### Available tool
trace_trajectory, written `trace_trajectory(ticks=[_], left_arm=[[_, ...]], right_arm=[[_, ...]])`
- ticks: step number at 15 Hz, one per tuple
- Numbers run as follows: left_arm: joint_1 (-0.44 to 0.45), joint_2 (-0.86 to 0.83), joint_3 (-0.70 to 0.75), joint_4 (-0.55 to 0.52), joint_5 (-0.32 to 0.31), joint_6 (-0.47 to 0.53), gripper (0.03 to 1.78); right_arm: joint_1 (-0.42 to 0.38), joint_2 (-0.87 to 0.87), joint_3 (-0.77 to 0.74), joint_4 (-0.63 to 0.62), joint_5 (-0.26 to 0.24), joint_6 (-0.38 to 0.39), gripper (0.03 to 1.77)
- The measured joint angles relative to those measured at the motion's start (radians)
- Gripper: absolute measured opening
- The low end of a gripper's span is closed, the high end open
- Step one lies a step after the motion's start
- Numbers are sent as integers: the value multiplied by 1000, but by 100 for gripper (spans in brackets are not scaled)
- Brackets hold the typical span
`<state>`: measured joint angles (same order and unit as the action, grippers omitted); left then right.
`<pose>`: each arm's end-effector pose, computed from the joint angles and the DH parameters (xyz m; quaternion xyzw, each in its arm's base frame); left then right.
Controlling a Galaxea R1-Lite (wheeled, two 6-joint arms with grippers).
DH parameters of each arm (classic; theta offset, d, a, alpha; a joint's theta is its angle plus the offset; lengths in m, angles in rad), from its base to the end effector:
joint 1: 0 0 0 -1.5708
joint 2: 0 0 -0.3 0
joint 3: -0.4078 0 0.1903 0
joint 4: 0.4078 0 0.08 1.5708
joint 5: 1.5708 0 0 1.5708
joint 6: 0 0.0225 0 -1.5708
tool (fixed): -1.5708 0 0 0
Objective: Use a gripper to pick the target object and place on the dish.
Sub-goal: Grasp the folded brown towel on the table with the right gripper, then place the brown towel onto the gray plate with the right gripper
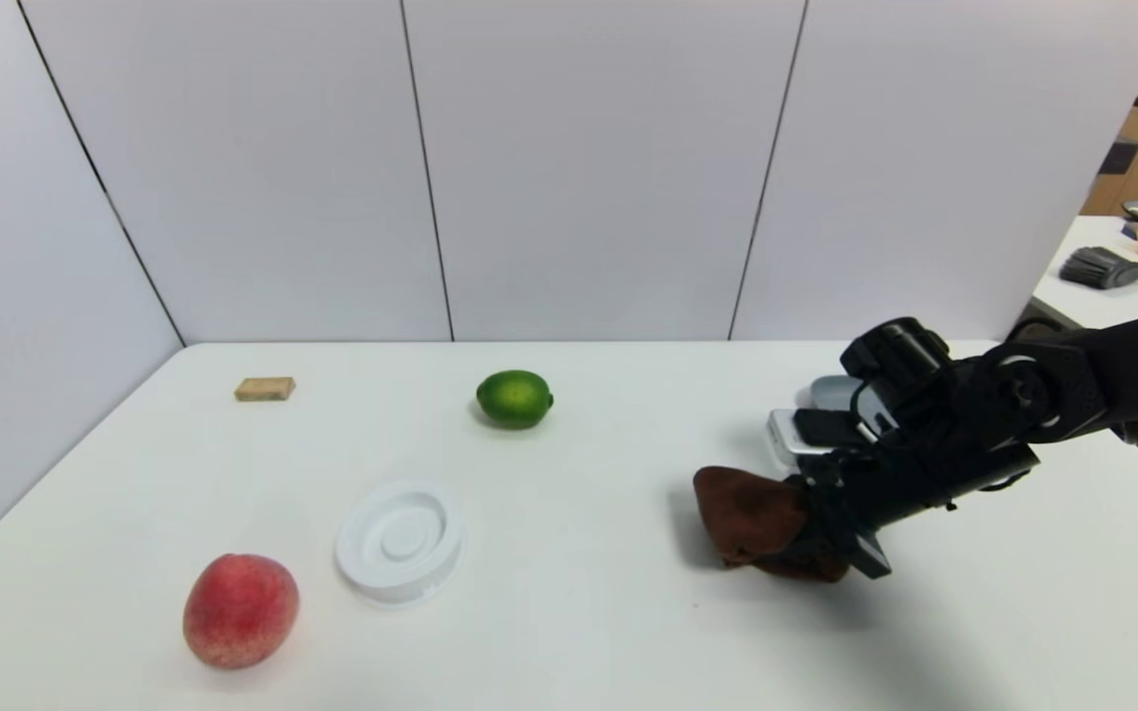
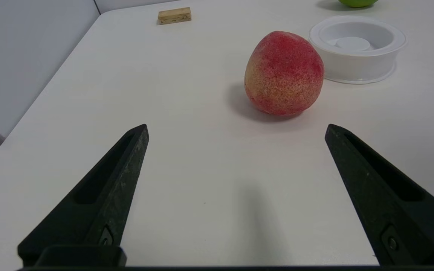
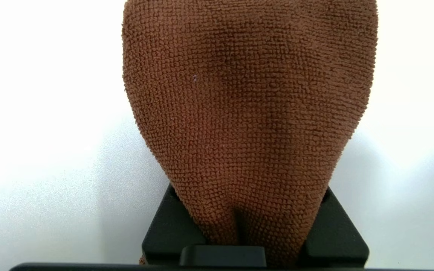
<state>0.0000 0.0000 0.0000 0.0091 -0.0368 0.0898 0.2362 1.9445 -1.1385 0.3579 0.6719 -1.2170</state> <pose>-0.0228 -0.0008 0.0745 0.0448 0.0037 -0.0186 0.9988 0.3113 0.0893 0.1159 -0.3317 0.2309 0.6074 0.6839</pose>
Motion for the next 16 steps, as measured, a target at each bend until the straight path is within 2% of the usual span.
trace_trajectory(ticks=[4,8,16], left_arm=[[0,0,0,0,0,0,169],[0,0,0,0,0,0,169],[0,0,0,0,0,0,169]], right_arm=[[-16,-17,-25,4,-2,1,51],[-69,-34,-106,5,-4,13,51],[-279,21,-278,5,-13,16,51]])
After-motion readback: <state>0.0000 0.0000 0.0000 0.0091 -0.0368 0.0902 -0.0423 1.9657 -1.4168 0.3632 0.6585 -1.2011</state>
